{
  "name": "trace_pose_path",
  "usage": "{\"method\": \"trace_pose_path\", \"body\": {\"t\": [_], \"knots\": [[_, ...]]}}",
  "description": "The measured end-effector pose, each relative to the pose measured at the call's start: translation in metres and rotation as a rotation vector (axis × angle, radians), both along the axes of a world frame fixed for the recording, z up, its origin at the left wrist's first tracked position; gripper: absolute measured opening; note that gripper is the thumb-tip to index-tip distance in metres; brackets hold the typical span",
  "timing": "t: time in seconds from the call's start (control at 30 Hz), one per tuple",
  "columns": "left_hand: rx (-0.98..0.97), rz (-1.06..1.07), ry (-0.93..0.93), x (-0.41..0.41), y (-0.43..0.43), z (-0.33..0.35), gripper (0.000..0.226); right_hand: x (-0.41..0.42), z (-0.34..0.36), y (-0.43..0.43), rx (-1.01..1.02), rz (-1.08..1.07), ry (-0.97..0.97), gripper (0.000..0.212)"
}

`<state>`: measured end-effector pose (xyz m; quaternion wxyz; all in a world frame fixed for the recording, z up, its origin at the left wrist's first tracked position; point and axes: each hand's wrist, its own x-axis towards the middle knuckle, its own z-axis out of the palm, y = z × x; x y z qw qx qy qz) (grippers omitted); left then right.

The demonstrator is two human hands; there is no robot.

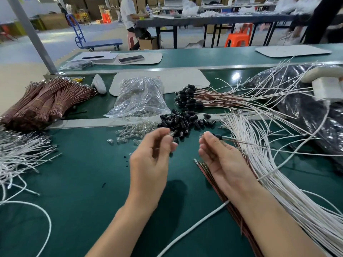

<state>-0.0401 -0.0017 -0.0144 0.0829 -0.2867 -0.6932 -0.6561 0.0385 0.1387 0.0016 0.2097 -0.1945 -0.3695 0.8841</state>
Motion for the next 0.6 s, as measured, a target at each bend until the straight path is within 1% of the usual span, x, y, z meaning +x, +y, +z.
{"method": "trace_pose_path", "body": {"t": [0.07,0.13,0.23,0.27,0.33,0.4,0.43,0.47,0.53,0.6], "knots": [[-0.049,0.046,0.004,-0.012,-0.007,0.002,0.016,0.003,0.000,0.004,0.032,-0.016,-0.026,0.010],[-0.184,0.121,0.071,-0.026,-0.017,0.002,0.013,0.003,-0.001,0.000,0.115,-0.011,-0.074,0.012],[-0.388,0.338,0.115,-0.051,-0.036,-0.001,0.017,-0.001,-0.002,-0.007,0.231,-0.016,-0.126,0.018],[-0.454,0.409,0.095,-0.058,-0.042,-0.002,0.020,-0.001,-0.002,-0.007,0.249,-0.013,-0.130,0.018],[-0.577,0.489,-0.010,-0.068,-0.052,-0.003,0.031,-0.001,-0.002,-0.008,0.268,-0.004,-0.132,0.018],[-0.661,0.500,-0.110,-0.068,-0.055,0.000,0.043,0.000,-0.002,-0.008,0.291,0.011,-0.138,0.017],[-0.691,0.494,-0.104,-0.064,-0.054,0.002,0.046,0.000,-0.002,-0.008,0.300,0.017,-0.141,0.017],[-0.716,0.478,-0.058,-0.060,-0.052,0.004,0.044,0.001,-0.001,-0.009,0.306,0.020,-0.142,0.016],[-0.773,0.406,0.085,-0.050,-0.046,0.007,0.034,0.001,0.000,-0.010,0.311,0.026,-0.143,0.015],[-0.846,0.328,0.191,-0.043,-0.041,0.010,0.024,0.001,0.001,-0.011,0.312,0.033,-0.143,0.014]]}}
